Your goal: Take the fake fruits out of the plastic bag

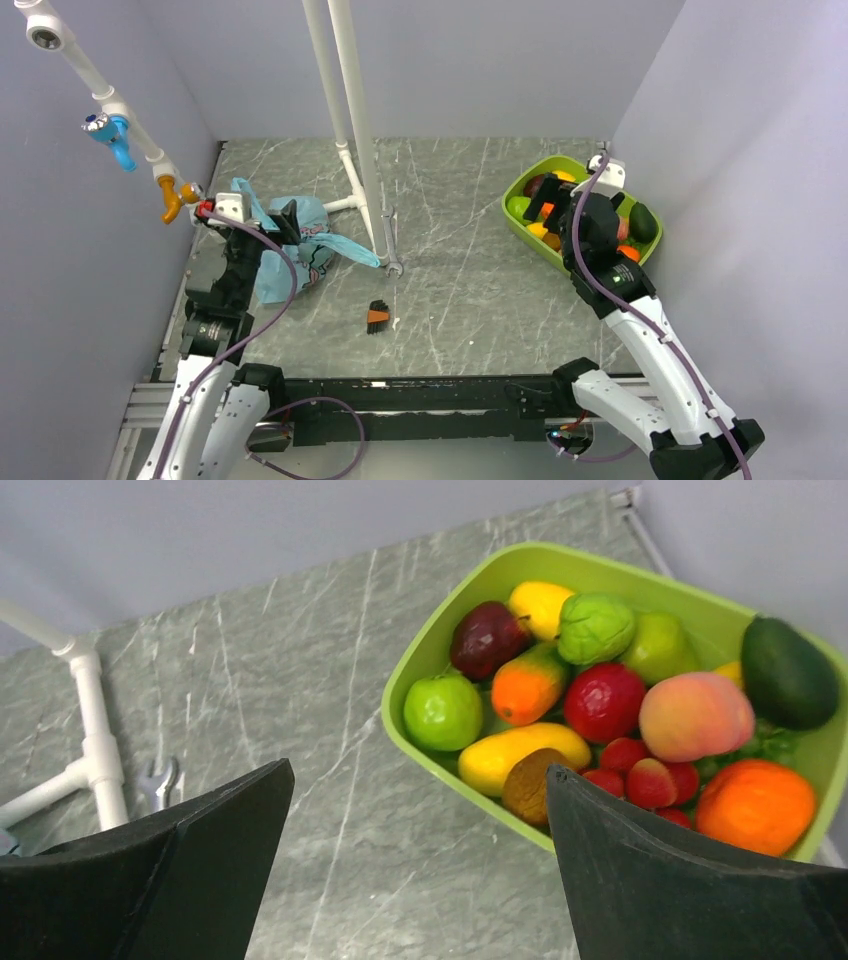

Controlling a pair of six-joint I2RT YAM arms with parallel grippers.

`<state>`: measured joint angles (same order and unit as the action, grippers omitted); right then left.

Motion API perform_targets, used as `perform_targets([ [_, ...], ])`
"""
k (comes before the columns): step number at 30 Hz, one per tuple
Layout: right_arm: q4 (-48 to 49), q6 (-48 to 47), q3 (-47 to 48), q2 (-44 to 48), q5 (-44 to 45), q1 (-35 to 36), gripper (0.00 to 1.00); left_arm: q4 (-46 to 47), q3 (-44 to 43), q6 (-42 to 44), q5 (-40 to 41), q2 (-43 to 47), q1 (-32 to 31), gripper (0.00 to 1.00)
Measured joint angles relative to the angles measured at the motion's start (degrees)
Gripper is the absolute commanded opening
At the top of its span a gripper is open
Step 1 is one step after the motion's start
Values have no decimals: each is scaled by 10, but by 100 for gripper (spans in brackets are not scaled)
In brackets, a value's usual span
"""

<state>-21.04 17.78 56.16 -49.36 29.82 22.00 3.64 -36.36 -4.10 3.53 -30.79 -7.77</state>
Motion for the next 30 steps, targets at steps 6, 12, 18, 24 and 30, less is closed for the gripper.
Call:
perform_targets([
  [6, -2, 43, -19, -11, -47, 0, 100, -16, -21, -15, -5, -59, -15, 99],
  [12, -3, 66, -24, -29, -120, 0, 100, -46, -55, -64, 34, -139, -18, 99],
  [18, -4, 86, -28, -34, -172, 0, 100, -115, -108, -113, 63, -242, -18, 99],
  [24, -4, 98, -28, -35, -201, 0, 100, -164, -130, -136, 99, -305, -17, 99],
  [30, -4, 104, -28, -40, -221, 0, 100, -195, -143, -139, 116, -344, -10, 94],
])
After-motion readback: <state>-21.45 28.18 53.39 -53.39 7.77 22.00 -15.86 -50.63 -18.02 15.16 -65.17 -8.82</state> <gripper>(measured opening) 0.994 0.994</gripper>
